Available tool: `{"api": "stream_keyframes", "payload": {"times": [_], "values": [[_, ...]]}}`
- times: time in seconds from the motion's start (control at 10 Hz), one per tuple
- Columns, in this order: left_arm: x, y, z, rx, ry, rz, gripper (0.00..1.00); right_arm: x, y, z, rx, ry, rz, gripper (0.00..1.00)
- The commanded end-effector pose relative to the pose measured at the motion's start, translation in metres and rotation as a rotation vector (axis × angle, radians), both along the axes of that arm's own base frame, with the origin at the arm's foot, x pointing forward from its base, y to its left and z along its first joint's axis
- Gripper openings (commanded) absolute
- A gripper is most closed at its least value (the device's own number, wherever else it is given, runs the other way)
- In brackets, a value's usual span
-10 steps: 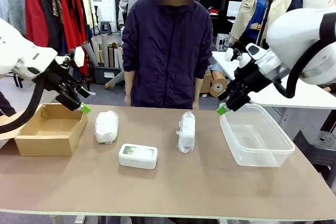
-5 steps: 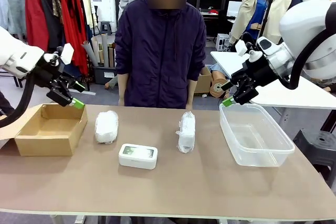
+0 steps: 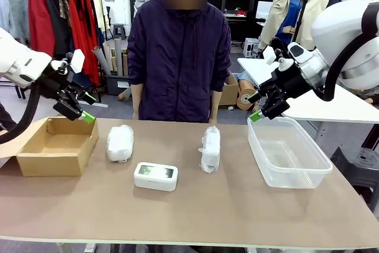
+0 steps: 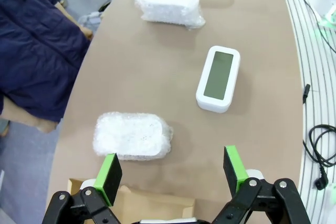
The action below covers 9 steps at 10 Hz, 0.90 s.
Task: Separate and place wrapped and unwrapped clocks.
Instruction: Pick up the Digital clock indicated by the person.
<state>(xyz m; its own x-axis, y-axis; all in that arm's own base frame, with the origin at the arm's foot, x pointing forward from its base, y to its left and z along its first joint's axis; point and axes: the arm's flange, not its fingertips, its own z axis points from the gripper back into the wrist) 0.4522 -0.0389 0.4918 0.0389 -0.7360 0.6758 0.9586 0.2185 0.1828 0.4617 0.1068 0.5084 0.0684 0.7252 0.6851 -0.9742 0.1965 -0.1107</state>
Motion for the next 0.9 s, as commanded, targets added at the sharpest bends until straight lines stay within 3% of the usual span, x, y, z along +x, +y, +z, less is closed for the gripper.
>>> {"api": "stream_keyframes", "payload": {"times": [0.0, 0.2, 0.5, 0.8], "values": [[0.009, 0.014, 0.006, -0.023, 0.022, -0.020, 1.00, 0.012, -0.011, 0.010, 0.047, 0.032, 0.083, 1.00], [0.022, 0.035, 0.014, -0.071, 0.041, -0.054, 1.00, 0.029, -0.029, 0.026, 0.095, 0.061, 0.173, 1.00], [0.047, 0.061, 0.021, -0.112, 0.043, -0.154, 1.00, 0.057, -0.049, 0.034, 0.091, 0.005, 0.118, 1.00], [0.074, 0.081, 0.013, -0.129, 0.039, -0.183, 1.00, 0.086, -0.077, 0.026, 0.124, -0.008, 0.100, 1.00]]}}
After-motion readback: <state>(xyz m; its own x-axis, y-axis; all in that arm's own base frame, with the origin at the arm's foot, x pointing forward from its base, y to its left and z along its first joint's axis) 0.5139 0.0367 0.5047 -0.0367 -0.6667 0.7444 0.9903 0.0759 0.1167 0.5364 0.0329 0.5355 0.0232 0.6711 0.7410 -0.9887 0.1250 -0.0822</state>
